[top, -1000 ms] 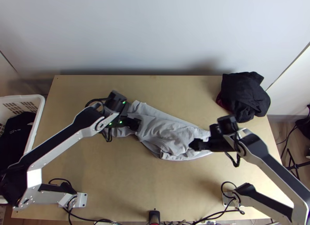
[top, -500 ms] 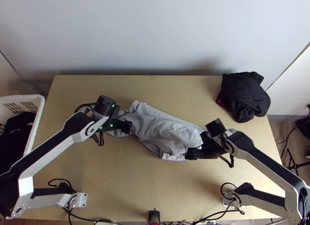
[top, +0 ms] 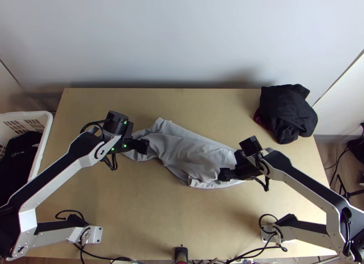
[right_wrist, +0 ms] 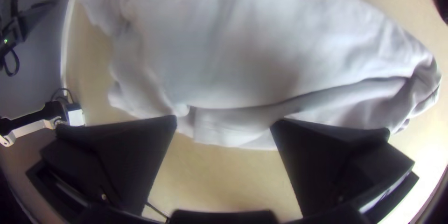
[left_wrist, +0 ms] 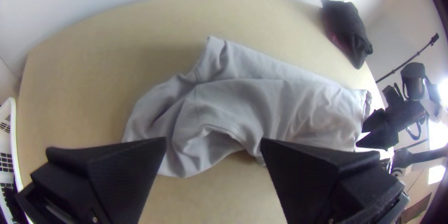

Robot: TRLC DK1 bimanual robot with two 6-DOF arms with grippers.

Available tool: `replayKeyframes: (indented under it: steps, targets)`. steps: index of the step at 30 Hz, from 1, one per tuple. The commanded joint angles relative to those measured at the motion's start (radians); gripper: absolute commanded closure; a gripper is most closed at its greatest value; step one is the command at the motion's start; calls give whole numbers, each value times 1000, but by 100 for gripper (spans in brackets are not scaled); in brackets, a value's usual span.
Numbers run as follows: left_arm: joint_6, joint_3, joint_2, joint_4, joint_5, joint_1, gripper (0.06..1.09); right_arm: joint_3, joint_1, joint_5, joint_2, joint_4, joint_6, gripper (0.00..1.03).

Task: Fold the t-shirt

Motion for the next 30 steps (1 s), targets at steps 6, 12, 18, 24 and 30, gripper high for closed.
replayKeyframes:
  steps: [6, 12, 18, 24, 30]
  targets:
    - [20, -30, -1, 22, 2, 35, 11, 18, 36, 157, 13, 48, -48, 80]
    - [23, -44, -7, 25, 2, 48, 11, 44, 25, 161, -56, 42, -48, 82]
    - [31, -50, -33, 23, 0, 87, 11, 188, 19, 167, -104, -51, -42, 82]
    - [34, -81, -54, 22, 0, 96, 11, 384, 16, 168, -111, -125, -38, 83]
    - [43, -94, -57, 23, 2, 128, 11, 636, -13, 176, -50, -193, -41, 87]
